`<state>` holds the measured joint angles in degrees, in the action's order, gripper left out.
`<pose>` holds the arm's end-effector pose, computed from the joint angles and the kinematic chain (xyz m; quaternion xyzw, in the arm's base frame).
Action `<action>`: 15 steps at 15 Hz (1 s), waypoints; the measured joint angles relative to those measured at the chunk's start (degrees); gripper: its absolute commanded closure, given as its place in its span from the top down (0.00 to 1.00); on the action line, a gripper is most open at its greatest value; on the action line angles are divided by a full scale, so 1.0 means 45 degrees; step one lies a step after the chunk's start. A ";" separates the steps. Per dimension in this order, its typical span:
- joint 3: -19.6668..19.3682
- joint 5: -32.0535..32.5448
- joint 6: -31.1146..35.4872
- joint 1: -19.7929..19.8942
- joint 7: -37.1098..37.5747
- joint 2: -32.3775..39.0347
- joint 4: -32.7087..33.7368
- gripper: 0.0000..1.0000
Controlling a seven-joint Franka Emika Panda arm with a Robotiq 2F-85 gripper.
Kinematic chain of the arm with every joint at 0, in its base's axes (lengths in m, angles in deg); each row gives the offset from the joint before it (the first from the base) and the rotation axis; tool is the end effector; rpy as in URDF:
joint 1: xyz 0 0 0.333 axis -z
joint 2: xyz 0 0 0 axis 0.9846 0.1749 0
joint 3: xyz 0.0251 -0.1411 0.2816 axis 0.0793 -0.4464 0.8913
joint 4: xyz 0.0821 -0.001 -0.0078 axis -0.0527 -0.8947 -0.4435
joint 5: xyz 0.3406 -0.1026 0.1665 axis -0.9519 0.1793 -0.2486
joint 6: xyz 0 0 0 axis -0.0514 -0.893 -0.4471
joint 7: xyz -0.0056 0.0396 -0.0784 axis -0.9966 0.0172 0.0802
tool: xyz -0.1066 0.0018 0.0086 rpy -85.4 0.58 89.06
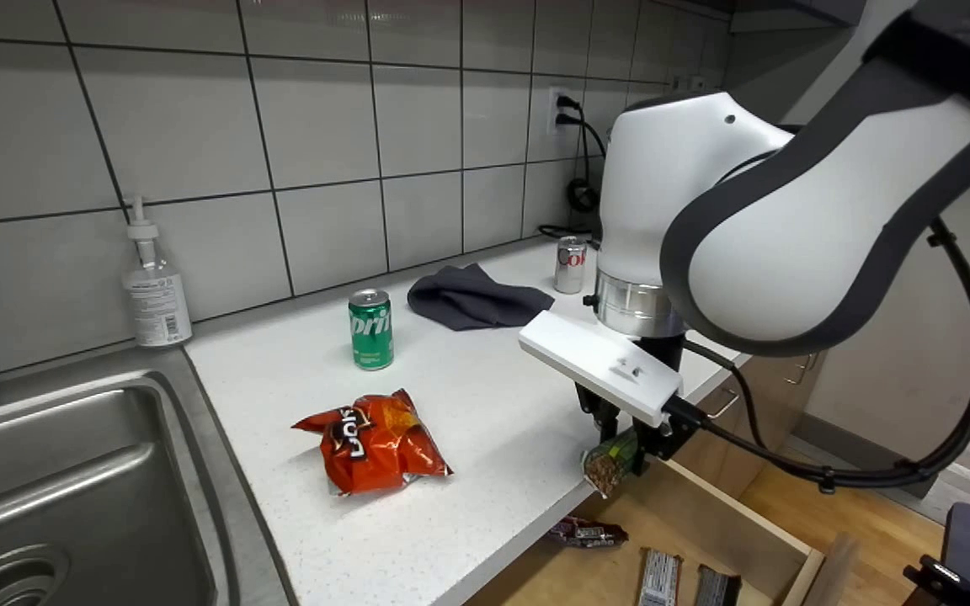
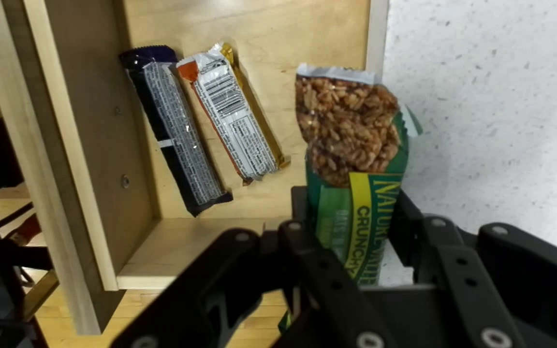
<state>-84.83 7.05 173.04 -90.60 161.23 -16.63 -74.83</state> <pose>0.4702 0.0331 0.2160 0.7157 -0.6973 0.0230 0.0324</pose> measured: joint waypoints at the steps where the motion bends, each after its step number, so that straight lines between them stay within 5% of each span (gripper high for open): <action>1: 0.0001 0.0047 0.0000 0.0000 0.0115 -0.0112 -0.0142 0.16; 15: -0.0161 0.1842 0.1119 0.0245 0.1711 -0.0397 -0.1691 0.16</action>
<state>-85.56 15.34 178.08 -89.50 168.92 -18.41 -82.44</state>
